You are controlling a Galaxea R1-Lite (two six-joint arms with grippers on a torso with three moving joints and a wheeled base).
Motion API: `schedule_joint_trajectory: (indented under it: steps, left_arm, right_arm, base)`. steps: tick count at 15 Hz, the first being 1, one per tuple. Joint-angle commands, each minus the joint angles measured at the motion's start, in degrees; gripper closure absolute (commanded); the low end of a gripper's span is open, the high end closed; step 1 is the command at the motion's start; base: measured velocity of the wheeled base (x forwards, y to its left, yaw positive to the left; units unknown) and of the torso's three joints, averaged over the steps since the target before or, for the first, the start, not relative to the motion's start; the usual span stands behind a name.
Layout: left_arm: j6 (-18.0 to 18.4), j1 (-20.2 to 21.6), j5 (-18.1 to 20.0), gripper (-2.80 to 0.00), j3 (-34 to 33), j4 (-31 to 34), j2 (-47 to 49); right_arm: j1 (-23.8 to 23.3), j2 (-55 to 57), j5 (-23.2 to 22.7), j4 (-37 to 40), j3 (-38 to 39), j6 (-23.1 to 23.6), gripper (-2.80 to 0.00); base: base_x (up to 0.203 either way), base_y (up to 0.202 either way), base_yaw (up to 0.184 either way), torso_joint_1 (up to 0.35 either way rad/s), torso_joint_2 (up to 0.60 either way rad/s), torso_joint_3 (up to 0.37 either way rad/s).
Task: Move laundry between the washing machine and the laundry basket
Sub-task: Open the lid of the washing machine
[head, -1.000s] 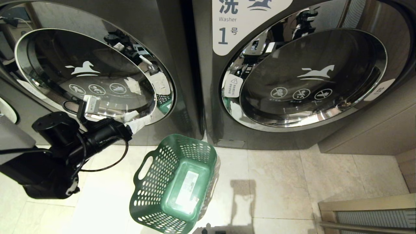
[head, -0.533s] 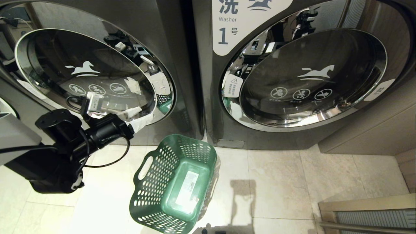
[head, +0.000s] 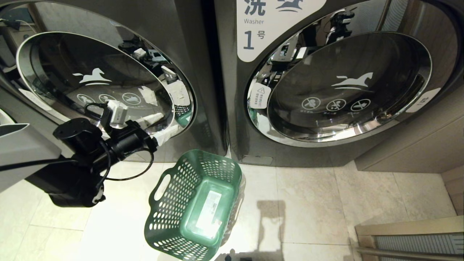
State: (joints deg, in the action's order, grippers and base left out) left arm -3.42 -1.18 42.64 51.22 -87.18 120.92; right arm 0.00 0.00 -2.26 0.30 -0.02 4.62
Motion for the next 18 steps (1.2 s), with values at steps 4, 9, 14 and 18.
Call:
schedule_joint_trajectory:
  steps: [4,9,14,18]
  left_arm:
    - [-0.36,-0.14,0.08,-2.80,3.22,-0.48,-0.29]
    - [-0.46,-0.36,0.06,-2.80,7.68,0.42,1.55]
    - [-0.62,-0.83,-0.01,-2.80,11.41,0.78,3.71]
    - [-0.71,-1.52,-0.09,-2.80,13.55,0.87,4.93]
  right_arm:
    - [0.00,0.09,-0.03,0.05,0.02,0.04,0.00]
    - [0.00,0.00,-0.03,-0.04,-0.06,0.04,0.00]
    - [0.00,0.09,-0.03,-0.01,0.00,0.04,0.00]
    - [0.00,0.09,-0.03,-0.04,0.02,0.04,0.00]
  base:
    - [0.000,0.000,0.000,0.000,0.00,0.000]
    - [0.000,0.000,0.000,0.000,0.00,0.000]
    - [0.000,0.000,0.000,0.000,0.00,0.000]
    - [0.000,0.000,0.000,0.000,0.00,0.000]
